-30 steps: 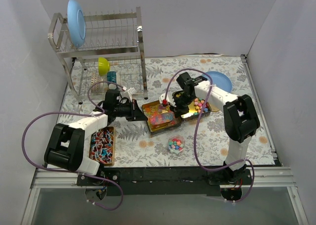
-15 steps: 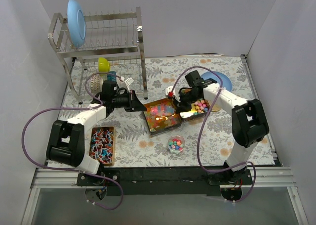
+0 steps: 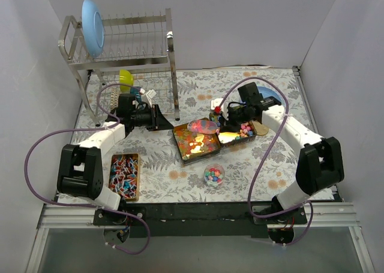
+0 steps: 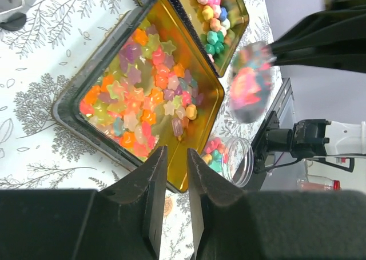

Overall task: Pack the candies
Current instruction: Scoop the fake candies from the storage box, then place the fake candies in the packing bottle.

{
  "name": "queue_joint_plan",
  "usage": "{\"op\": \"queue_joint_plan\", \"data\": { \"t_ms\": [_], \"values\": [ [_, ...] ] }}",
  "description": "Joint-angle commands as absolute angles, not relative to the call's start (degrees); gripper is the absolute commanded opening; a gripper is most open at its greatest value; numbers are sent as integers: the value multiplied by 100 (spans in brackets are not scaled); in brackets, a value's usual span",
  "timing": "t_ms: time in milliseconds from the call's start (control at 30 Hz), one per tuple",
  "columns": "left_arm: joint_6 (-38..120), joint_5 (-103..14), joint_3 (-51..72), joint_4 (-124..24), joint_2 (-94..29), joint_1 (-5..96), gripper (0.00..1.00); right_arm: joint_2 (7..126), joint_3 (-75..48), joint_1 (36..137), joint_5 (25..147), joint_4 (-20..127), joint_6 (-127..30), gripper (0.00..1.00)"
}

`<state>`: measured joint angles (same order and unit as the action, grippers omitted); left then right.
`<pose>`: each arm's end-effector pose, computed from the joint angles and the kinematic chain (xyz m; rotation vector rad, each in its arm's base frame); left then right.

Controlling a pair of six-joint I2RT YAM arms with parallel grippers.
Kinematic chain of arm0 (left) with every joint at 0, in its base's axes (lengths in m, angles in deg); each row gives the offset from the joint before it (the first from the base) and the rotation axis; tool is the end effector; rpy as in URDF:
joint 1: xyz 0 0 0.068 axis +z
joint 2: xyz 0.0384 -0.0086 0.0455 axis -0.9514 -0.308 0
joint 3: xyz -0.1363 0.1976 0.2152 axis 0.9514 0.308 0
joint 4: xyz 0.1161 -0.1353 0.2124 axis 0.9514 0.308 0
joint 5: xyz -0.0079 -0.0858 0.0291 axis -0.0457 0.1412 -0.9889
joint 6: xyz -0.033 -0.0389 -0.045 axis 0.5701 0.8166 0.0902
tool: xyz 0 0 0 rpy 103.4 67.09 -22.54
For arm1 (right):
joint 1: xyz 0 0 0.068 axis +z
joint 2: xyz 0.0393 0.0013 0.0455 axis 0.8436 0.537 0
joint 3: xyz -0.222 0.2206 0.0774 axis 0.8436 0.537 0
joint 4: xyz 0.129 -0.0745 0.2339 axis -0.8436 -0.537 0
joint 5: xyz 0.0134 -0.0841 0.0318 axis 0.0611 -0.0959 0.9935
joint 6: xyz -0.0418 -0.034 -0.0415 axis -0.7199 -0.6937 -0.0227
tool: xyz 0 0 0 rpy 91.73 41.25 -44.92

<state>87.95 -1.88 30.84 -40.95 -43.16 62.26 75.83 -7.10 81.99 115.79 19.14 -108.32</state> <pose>0.3182 -0.0979 0.2561 -0.5430 2.4523 -1.5832 0.3064 0.1758 0.2927 -1.6654 1.6829 0.5927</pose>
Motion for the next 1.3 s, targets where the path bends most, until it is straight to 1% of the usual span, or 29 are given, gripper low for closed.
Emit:
{"op": "queue_joint_plan", "data": {
  "t_ms": [0, 133, 267, 367, 633, 767, 900, 1033, 1267],
  "values": [
    [8706, -315, 2847, -4206, -4426, 6371, 21, 7120, -1415, 7854, 11661, 348, -11823, 1],
    [8741, -377, 2786, -4286, -4462, 6442, 21, 6909, -1530, 7572, 11671, -532, -12525, 1],
    [8733, -386, 2759, -4242, -4444, 6477, 22, 6716, -1486, 7563, 11223, -1454, -13316, 1],
    [8715, -395, 2820, -4251, -4435, 6494, 22, 6584, -1390, 7563, 11020, -1789, -13713, 1],
    [8733, -509, 2918, -4304, -4426, 6565, 22, 6224, -872, 7852, 10301, -1887, -14029, 1],
    [8742, -553, 2979, -4330, -4383, 6600, 22, 5899, -590, 8282, 9844, -1782, -13951, 1],
    [8794, -588, 3084, -4392, -4330, 6644, 22, 5758, -300, 8941, 9263, -1642, -13688, 1],
    [8856, -588, 3163, -4436, -4225, 6705, 22, 5959, -282, 9373, 8675, -1545, -13222, 1],
    [8909, -606, 3304, -4436, -4049, 6749, 23, 6425, -712, 9795, 8199, -1729, -12580, 1]
  ]
}}
